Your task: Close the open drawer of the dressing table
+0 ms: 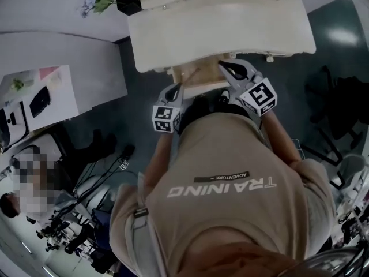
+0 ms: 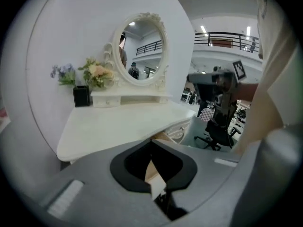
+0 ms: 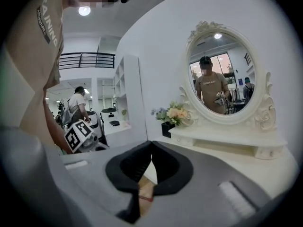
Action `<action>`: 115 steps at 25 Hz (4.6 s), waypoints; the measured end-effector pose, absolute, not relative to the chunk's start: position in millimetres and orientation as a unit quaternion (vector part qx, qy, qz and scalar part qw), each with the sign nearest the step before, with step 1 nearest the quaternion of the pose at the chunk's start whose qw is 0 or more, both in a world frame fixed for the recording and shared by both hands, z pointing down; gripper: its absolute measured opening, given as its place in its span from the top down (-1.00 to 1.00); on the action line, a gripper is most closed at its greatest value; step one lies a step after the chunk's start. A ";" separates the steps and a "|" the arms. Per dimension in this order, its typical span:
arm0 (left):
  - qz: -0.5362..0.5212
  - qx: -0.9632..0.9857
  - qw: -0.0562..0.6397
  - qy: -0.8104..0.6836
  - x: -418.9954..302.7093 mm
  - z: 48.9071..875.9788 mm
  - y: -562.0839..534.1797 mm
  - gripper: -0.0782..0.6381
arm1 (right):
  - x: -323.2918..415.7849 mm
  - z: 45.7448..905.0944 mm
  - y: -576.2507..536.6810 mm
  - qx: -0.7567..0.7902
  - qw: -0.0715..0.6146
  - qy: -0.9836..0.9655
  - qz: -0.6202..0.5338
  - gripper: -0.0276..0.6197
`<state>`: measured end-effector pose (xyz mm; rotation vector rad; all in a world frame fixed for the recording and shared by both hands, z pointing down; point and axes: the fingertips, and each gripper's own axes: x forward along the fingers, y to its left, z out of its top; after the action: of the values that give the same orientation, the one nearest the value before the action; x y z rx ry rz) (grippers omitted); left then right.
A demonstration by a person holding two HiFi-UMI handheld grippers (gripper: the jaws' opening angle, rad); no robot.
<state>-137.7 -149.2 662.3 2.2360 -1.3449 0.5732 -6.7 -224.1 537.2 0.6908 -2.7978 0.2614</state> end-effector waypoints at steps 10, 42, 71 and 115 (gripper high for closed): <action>0.250 0.835 0.350 -0.343 -132.1 786.7 -89.9 0.79 | -80.3 554.8 -255.4 0.223 0.175 -0.956 0.073 0.90; 0.250 0.708 0.562 -0.348 -139.2 865.8 -129.1 0.79 | -32.5 563.7 -300.6 0.255 0.141 -0.951 0.106 0.90; 0.224 0.709 0.508 -0.435 -170.4 855.2 -242.4 0.79 | -9.8 553.1 -343.2 0.236 0.163 -0.954 0.088 0.90; 0.043 0.859 -0.017 -0.510 -151.7 342.5 -336.1 0.79 | -16.0 349.8 -357.0 0.320 0.026 -0.946 -0.032 0.90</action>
<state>-151.7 -336.1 342.5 2.7284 -1.6206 0.1376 -16.0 -357.0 349.8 0.9908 -2.9255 -0.1001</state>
